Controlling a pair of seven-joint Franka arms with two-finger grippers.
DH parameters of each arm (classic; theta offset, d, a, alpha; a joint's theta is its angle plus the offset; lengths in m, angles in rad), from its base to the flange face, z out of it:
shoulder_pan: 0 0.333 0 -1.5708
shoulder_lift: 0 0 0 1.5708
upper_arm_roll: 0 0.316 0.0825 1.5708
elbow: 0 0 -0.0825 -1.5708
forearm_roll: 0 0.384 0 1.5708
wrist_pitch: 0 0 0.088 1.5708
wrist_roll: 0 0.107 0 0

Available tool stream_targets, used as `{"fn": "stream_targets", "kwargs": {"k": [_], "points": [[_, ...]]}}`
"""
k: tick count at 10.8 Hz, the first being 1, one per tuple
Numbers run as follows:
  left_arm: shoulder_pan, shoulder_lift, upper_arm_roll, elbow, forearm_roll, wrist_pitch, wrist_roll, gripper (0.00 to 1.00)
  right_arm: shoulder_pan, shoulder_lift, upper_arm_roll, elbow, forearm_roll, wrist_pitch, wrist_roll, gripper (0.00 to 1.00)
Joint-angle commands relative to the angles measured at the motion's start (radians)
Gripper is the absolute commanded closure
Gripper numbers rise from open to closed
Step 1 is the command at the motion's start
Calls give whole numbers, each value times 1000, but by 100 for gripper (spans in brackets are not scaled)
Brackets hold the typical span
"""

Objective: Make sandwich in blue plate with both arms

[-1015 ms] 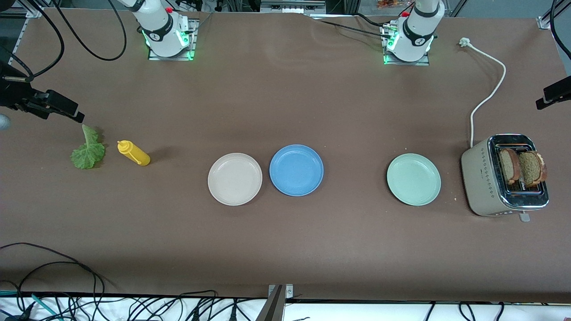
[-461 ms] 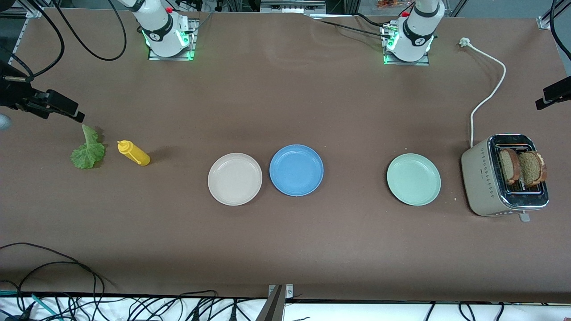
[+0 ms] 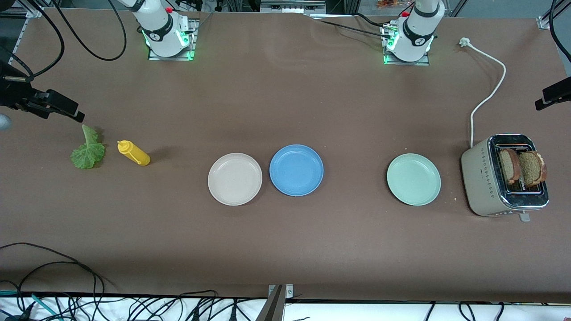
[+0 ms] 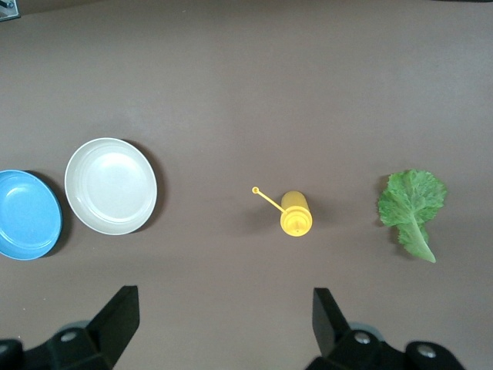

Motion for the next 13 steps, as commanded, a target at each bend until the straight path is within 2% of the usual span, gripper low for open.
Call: {"fn": "stream_targets", "kwargs": {"k": [1, 6, 13], "points": [[0, 4, -3, 14, 19, -15, -8, 0, 3, -6, -8, 9, 21, -17, -10, 0], [-7, 33, -5, 14, 18, -12, -115, 0, 3, -6, -8, 9, 21, -19, -10, 0], [-3, 35, -10, 19, 21, -13, -111, 0, 3, -6, -8, 9, 21, -19, -10, 0]]}}
